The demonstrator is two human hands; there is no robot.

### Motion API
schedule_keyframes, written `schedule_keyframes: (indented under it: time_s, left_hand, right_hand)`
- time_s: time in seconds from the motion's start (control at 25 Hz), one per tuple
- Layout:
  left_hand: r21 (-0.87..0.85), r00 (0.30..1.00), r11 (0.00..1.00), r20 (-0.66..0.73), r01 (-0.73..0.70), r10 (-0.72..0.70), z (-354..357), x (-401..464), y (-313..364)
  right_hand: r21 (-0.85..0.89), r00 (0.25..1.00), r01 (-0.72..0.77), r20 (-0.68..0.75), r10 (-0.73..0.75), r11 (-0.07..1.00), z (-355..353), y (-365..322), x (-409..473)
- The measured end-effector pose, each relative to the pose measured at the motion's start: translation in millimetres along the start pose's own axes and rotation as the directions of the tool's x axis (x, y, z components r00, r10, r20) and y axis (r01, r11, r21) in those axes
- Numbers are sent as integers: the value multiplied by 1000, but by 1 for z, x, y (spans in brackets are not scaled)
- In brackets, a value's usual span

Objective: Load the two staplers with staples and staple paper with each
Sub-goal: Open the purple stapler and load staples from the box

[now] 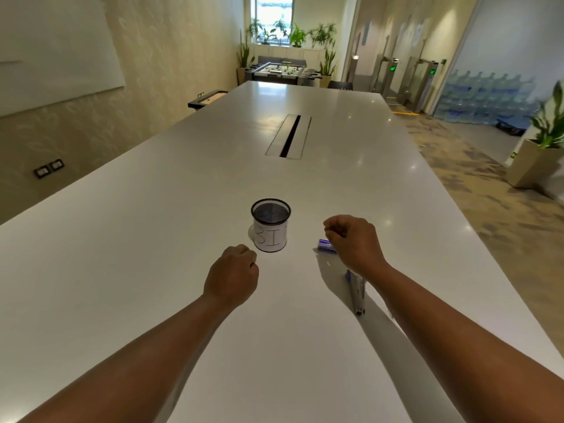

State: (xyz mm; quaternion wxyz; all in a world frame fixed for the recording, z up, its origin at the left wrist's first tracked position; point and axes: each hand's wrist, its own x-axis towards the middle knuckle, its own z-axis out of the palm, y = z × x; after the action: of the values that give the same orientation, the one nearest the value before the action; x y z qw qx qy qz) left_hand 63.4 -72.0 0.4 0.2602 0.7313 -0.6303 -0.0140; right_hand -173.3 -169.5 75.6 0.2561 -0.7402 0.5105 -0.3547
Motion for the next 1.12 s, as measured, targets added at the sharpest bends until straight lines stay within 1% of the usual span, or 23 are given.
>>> schedule_keyframes:
  time_s: [0.16, 0.28, 0.36, 0.48, 0.52, 0.6, 0.68, 0.8, 0.88, 0.92, 0.96, 1.0, 1.04, 1.08, 1.12]
  left_hand:
    - [-51, 996, 996, 60, -69, 72, 7, -18, 36]
    - [-106, 984, 986, 104, -132, 143, 19, -28, 67]
    - [-157, 975, 973, 114, -171, 190, 30, -30, 81]
    - [-255, 966, 944, 96, -208, 238, 44, -31, 97]
    - [-281, 965, 936, 86, -214, 247, 47, -31, 100]
    - [-317, 971, 928, 75, -194, 229, 55, -30, 104]
    - [-340, 982, 931, 79, -134, 171, 60, -31, 108]
    - [-367, 984, 926, 116, -87, 139, 66, -30, 106]
    - [-396, 979, 916, 155, -62, 133, 67, -28, 104]
    - [-417, 977, 908, 174, -44, 127, 67, -26, 104]
    - [-450, 975, 893, 191, -20, 118, 66, -24, 103]
    - [-506, 973, 862, 210, 21, 99, 65, -22, 103]
    - [-592, 969, 801, 237, 86, 72, 64, -21, 104]
    - [-670, 962, 726, 269, 154, 45, 63, -20, 106]
    - [-719, 957, 665, 291, 202, 24, 62, -19, 107]
  right_hand:
    - [-144, 993, -113, -50, 107, 983, -20, 25, -34]
    - [-182, 984, -177, -61, 168, 967, -20, 38, -68]
    - [-218, 987, -160, -57, 152, 963, -12, 41, -86]
    - [-274, 993, -100, -81, 80, 957, 0, 46, -103]
    - [-269, 994, -86, -81, 67, 959, 4, 46, -108]
    - [-202, 993, -86, -93, 68, 976, 11, 47, -116]
    - [-119, 986, -97, -143, 80, 988, 15, 49, -121]
    - [-92, 974, -82, -220, 60, 992, 19, 51, -123]
    - [17, 953, -124, -277, 124, 992, 18, 52, -122]
    - [133, 941, -171, -271, 202, 976, 18, 51, -121]
    - [299, 928, -225, -226, 298, 927, 19, 50, -120]
    - [502, 913, -271, -137, 384, 822, 20, 48, -119]
    - [655, 900, -306, -37, 434, 691, 21, 48, -118]
    - [737, 893, -323, 30, 449, 593, 22, 48, -117]
    - [758, 897, -331, 67, 437, 563, 22, 50, -116]
